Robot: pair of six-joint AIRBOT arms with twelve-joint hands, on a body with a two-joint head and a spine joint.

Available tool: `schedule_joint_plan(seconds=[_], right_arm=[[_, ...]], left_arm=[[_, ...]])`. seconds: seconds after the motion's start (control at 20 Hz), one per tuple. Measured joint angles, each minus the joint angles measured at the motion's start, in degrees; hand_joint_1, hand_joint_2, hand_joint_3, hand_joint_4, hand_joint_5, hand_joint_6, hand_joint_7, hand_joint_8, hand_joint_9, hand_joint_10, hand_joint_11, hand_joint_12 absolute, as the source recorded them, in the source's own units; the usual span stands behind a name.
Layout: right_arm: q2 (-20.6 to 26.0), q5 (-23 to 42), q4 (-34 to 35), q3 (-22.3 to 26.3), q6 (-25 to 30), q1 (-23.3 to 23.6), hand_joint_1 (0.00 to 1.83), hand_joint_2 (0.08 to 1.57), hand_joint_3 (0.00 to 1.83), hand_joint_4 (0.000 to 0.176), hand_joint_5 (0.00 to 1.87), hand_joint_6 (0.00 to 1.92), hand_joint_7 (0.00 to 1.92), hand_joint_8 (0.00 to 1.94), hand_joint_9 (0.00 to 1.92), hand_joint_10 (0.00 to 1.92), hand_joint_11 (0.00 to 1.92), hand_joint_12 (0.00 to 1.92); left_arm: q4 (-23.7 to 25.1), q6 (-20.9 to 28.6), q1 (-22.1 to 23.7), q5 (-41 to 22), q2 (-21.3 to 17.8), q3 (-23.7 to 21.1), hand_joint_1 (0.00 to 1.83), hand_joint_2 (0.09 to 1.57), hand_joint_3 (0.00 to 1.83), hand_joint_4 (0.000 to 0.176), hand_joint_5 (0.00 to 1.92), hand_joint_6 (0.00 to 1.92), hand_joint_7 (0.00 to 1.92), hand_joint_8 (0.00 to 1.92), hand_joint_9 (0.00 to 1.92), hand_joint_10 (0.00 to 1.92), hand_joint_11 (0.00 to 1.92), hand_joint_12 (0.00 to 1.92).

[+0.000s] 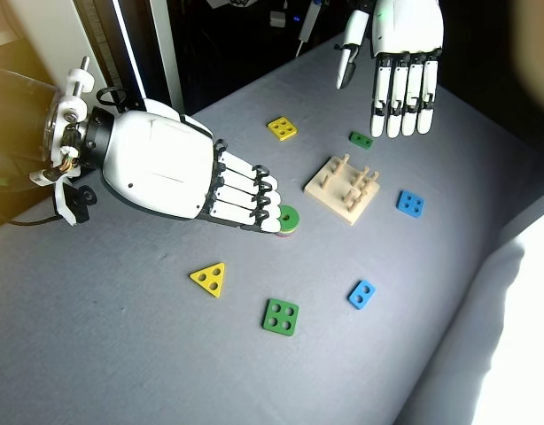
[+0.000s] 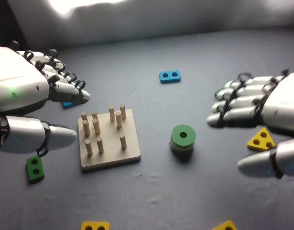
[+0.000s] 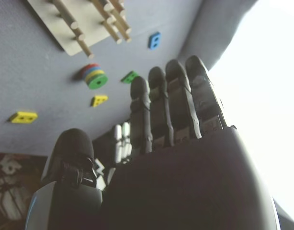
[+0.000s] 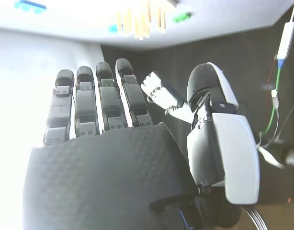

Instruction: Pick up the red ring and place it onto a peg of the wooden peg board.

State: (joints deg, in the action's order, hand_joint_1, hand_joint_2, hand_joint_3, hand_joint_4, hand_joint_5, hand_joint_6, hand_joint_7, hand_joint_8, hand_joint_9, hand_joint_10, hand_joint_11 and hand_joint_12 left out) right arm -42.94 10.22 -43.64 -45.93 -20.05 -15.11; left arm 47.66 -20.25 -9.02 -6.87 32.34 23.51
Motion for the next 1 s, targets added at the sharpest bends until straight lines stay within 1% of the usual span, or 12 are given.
schedule_joint_plan(seconds=[0.05, 0.1, 0.15, 0.2, 0.25, 0.3, 0.35, 0.45, 0.5, 0.7, 0.85, 1.0], right_arm=[[-0.85, -0.74, 0.04, 0.0, -2.01, 0.0, 0.14, 1.22, 0.0, 0.085, 0.31, 0.01, 0.16, 0.0, 0.02, 0.0, 0.0, 0.0], [-1.99, -1.64, 0.09, -0.17, -3.43, 0.79, 0.14, 1.22, 0.0, 0.085, 0.31, 0.01, 0.16, 0.0, 0.02, 0.0, 0.0, 0.0], [-2.62, -2.14, 0.31, -0.31, -3.48, 1.38, 0.34, 1.14, 0.0, 0.145, 0.4, 0.04, 0.19, 0.01, 0.0, 0.0, 0.0, 0.0], [-4.09, -2.86, 2.16, -0.94, -3.63, 2.64, 0.46, 1.07, 0.0, 0.161, 0.45, 0.02, 0.18, 0.0, 0.0, 0.0, 0.0, 0.0], [-5.35, -3.37, 4.22, -2.1, -3.76, 3.41, 0.56, 1.02, 0.0, 0.173, 0.51, 0.02, 0.18, 0.0, 0.0, 0.0, 0.0, 0.0], [-6.27, -3.82, 5.97, -3.21, -3.82, 3.67, 0.65, 0.98, 0.0, 0.176, 0.58, 0.03, 0.14, 0.0, 0.0, 0.0, 0.0, 0.0], [-7.37, -4.48, 7.43, -4.74, -3.8, 3.89, 0.69, 0.95, 0.0, 0.176, 0.64, 0.02, 0.13, 0.0, 0.0, 0.0, 0.0, 0.0], [-10.01, -6.64, 8.46, -8.63, -3.82, 4.72, 0.75, 0.92, 0.0, 0.176, 0.72, 0.04, 0.14, 0.0, 0.0, 0.0, 0.0, 0.0], [-11.21, -7.21, 8.79, -10.27, -3.82, 5.03, 0.83, 0.86, 0.0, 0.176, 0.78, 0.03, 0.13, 0.0, 0.0, 0.0, 0.0, 0.0], [-17.14, -7.72, 9.18, -16.37, -3.8, 5.57, 0.84, 0.8, 0.0, 0.176, 0.64, 0.0, 0.02, 0.0, 0.0, 0.0, 0.0, 0.0], [-20.85, -7.28, 9.31, -20.81, -3.8, 5.84, 0.95, 0.74, 0.0, 0.176, 0.69, 0.02, 0.03, 0.0, 0.0, 0.0, 0.0, 0.0], [-23.58, -7.61, 9.35, -24.68, -3.82, 7.02, 0.94, 0.74, 0.0, 0.176, 0.65, 0.0, 0.05, 0.01, 0.0, 0.0, 0.0, 0.0]], left_arm=[[-0.15, 0.0, 0.0, -0.02, 0.0, 0.0, 0.0, 1.51, 0.0, 0.0, 0.58, 0.05, 0.72, 0.05, 0.65, 0.03, 0.17, 0.67], [-0.26, 0.0, 0.11, 0.04, 0.0, 0.0, 0.0, 1.51, 0.0, 0.0, 0.58, 0.05, 0.72, 0.05, 0.65, 0.03, 0.17, 0.67], [-0.26, 0.0, 0.09, 0.13, 0.0, 0.0, 0.48, 1.53, 0.0, 0.0, 0.4, 1.55, 0.6, 1.04, 0.56, 1.02, 0.28, 1.28], [-0.37, 0.04, 0.09, 0.17, 0.0, 0.0, 0.62, 1.54, 0.0, 0.002, 0.36, 1.91, 0.37, 1.68, 0.37, 1.67, 0.23, 1.7], [-0.48, 0.09, 0.09, 0.17, 0.0, -0.04, 0.67, 1.53, 0.0, 0.0, 0.36, 1.92, 0.3, 1.89, 0.33, 1.9, 0.25, 1.9], [-0.59, 0.11, 0.09, 0.24, 0.0, -0.07, 0.86, 1.51, 0.0, 0.015, 0.38, 1.92, 0.38, 1.87, 0.34, 1.92, 0.3, 1.92], [-0.72, 0.13, 0.09, 0.22, 0.0, -0.07, 0.88, 1.51, 0.0, 0.025, 0.35, 1.92, 0.41, 1.91, 0.38, 1.92, 0.38, 1.92], [-0.76, 0.17, 0.09, 0.35, 0.0, -0.07, 0.91, 1.5, 0.0, 0.023, 0.37, 1.87, 0.43, 1.92, 0.45, 1.92, 0.48, 1.92], [-0.74, 0.17, 0.09, 0.39, 0.0, -0.13, 0.78, 1.52, 0.0, 0.0, 0.37, 1.91, 0.39, 1.92, 0.47, 1.92, 0.53, 1.92], [-0.76, 0.2, 0.02, 0.24, 0.0, -0.72, 0.72, 1.52, 0.0, 0.0, 0.38, 1.92, 0.39, 1.92, 0.46, 1.92, 0.56, 1.92], [-0.74, 0.17, -0.07, 0.28, 0.0, -0.7, 0.72, 1.52, 0.0, 0.0, 0.37, 1.92, 0.37, 1.92, 0.45, 1.92, 0.57, 1.92], [-0.74, 0.17, -0.07, 0.24, 0.0, -0.52, 0.75, 1.52, 0.0, 0.0, 0.37, 1.92, 0.38, 1.92, 0.43, 1.92, 0.54, 1.92]])
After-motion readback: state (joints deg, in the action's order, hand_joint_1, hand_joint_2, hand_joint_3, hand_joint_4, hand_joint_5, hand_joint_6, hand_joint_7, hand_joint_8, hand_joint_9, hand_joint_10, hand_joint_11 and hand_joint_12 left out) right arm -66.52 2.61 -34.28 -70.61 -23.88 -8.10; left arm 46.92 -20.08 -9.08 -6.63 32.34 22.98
